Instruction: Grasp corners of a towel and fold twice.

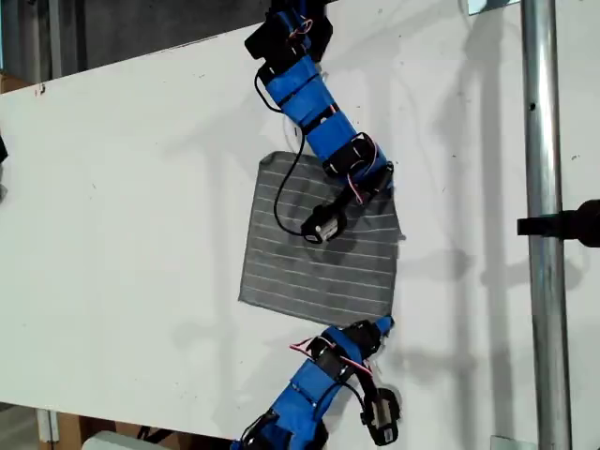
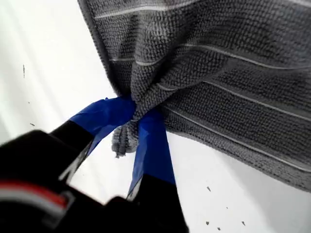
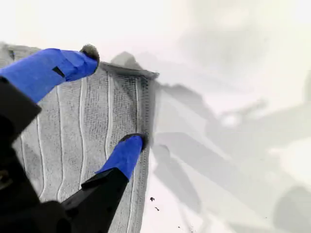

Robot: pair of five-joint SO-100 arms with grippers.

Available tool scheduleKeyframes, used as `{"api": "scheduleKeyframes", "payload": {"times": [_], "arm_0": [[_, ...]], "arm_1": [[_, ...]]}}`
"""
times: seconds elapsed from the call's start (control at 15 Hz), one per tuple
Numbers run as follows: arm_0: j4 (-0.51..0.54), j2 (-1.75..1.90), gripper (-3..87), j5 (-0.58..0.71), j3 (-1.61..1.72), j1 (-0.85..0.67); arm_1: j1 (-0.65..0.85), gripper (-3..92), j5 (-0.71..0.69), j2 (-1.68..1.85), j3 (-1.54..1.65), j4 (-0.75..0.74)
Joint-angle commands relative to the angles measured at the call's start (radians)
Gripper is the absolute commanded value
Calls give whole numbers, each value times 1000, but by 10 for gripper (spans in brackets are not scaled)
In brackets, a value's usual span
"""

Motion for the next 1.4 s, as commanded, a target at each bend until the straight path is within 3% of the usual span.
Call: {"api": "scheduleKeyframes", "payload": {"times": [0.0,0.2,0.27,0.33,0.4,0.6,0.8,0.93,1.2,1.33], "arm_0": [[-84,-43,257,-26,28,6],[-158,-193,236,-61,8,-12],[-176,-210,177,-66,5,-17],[-179,-212,46,-55,-6,-20],[-146,-202,-27,-52,-29,-28],[-91,-120,-28,-44,-46,-31],[109,-49,-28,-14,-189,-32],[187,17,-28,6,-259,-25],[201,158,-28,86,-337,66],[199,245,-28,52,-291,57]], "arm_1": [[11,-1,-9,44,-12,12],[8,-1,-11,52,-12,14],[8,-1,-11,54,-12,14],[8,-1,-11,55,-12,14],[8,-1,-11,55,-12,12],[9,-1,-14,58,-12,8],[3,-1,-14,123,-11,15],[-14,-1,-14,198,-9,23],[-133,-2,-40,295,-101,28],[-135,-2,-57,364,-94,17]]}}
